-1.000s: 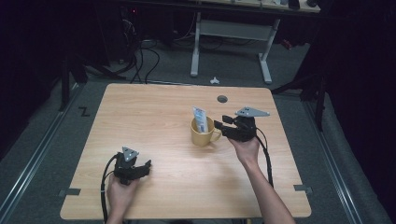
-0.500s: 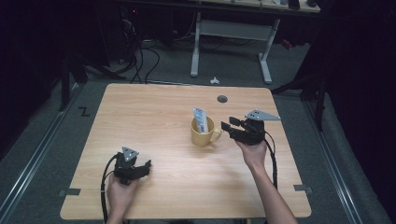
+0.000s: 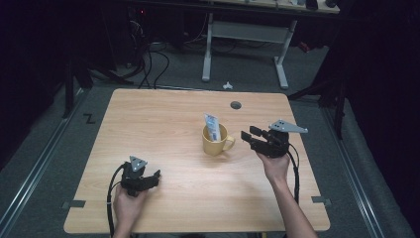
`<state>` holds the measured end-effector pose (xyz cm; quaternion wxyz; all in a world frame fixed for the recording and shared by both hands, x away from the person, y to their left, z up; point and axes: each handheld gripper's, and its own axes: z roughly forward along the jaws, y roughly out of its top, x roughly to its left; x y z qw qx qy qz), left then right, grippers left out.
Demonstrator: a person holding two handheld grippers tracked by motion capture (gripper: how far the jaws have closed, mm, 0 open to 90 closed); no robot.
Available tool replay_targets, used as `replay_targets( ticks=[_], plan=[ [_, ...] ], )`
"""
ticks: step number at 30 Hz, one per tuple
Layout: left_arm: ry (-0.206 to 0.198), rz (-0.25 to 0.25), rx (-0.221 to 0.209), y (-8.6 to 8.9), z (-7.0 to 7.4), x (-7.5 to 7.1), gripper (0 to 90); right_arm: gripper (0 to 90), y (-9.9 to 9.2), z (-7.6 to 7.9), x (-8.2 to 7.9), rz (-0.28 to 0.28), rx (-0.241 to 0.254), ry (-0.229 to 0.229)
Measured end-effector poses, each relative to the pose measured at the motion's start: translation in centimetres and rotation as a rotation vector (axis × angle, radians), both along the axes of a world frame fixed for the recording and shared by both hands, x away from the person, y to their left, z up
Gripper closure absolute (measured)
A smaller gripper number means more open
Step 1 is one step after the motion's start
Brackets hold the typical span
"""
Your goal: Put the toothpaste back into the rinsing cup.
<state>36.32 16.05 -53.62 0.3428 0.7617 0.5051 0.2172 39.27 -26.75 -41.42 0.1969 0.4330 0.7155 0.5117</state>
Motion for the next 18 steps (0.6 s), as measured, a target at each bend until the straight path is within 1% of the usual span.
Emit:
replay_targets(
  ticks=[11,18],
  plan=[
    [0.000,0.000,0.000,0.0,0.0,0.0,26.3,51.8,-1.5,0.3,-1.0,-0.025,0.009,-0.012],
    [0.000,0.000,0.000,0.0,0.0,0.0,26.3,51.5,-2.1,0.1,-1.6,-0.034,0.031,-0.018]
  ],
)
